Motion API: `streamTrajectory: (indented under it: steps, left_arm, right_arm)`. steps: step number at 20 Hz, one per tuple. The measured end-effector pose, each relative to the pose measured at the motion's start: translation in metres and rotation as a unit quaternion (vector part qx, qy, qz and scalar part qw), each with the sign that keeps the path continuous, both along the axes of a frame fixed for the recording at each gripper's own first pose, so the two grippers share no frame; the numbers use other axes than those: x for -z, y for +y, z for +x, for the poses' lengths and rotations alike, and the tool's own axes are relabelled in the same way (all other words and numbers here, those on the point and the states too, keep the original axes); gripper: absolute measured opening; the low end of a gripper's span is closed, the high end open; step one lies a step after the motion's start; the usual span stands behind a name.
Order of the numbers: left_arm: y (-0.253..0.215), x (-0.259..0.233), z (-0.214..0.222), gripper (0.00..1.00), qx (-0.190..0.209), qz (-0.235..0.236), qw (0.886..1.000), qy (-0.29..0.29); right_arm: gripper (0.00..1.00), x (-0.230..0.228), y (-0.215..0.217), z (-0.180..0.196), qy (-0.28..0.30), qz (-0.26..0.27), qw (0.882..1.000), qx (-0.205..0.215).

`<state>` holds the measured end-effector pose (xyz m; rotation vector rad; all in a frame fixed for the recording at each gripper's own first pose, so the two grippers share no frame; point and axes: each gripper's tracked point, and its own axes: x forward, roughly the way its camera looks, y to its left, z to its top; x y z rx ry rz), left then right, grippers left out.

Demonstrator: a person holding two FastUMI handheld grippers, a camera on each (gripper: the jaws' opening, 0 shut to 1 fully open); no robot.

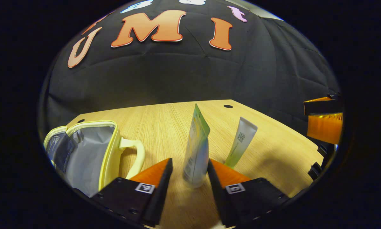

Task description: First open the suitcase, pack the skin care products into it, and then close the suitcase.

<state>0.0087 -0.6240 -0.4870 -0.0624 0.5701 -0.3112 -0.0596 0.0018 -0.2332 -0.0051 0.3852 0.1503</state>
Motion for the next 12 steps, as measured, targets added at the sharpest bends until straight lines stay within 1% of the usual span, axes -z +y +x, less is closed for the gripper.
streamTrajectory:
  steps: [2, 3, 4, 6, 8, 11, 12]
  left_arm:
    - [0.0, -0.001, 0.002, 0.46, 0.005, 0.0, 1.0, -0.005]
    - [-0.002, -0.001, 0.004, 0.48, 0.005, 0.0, 1.0, -0.008]
    - [0.0, -0.002, 0.004, 0.41, 0.006, 0.004, 1.0, -0.011]
    - [0.005, -0.019, 0.004, 0.41, 0.007, 0.019, 0.999, -0.027]
    - [0.012, -0.036, -0.001, 0.41, 0.001, 0.029, 0.999, -0.031]
    - [0.032, -0.063, -0.002, 0.39, -0.032, 0.021, 0.999, -0.017]
    - [0.041, -0.073, -0.002, 0.41, -0.041, 0.021, 0.999, -0.017]
  right_arm:
    - [0.96, 0.017, 0.006, 0.008, 0.015, 0.004, 1.0, -0.01]
    - [0.96, 0.026, 0.01, 0.012, 0.022, 0.007, 1.0, -0.016]
    - [0.97, 0.034, 0.015, 0.017, 0.028, 0.009, 0.999, -0.024]
    - [0.96, 0.05, 0.018, 0.021, 0.041, 0.006, 0.999, -0.035]
    - [0.96, 0.054, 0.023, 0.026, 0.052, 0.012, 0.997, -0.05]
    - [0.96, 0.053, 0.039, 0.038, 0.069, 0.029, 0.995, -0.072]
    - [0.96, 0.056, 0.043, 0.041, 0.073, 0.032, 0.994, -0.078]
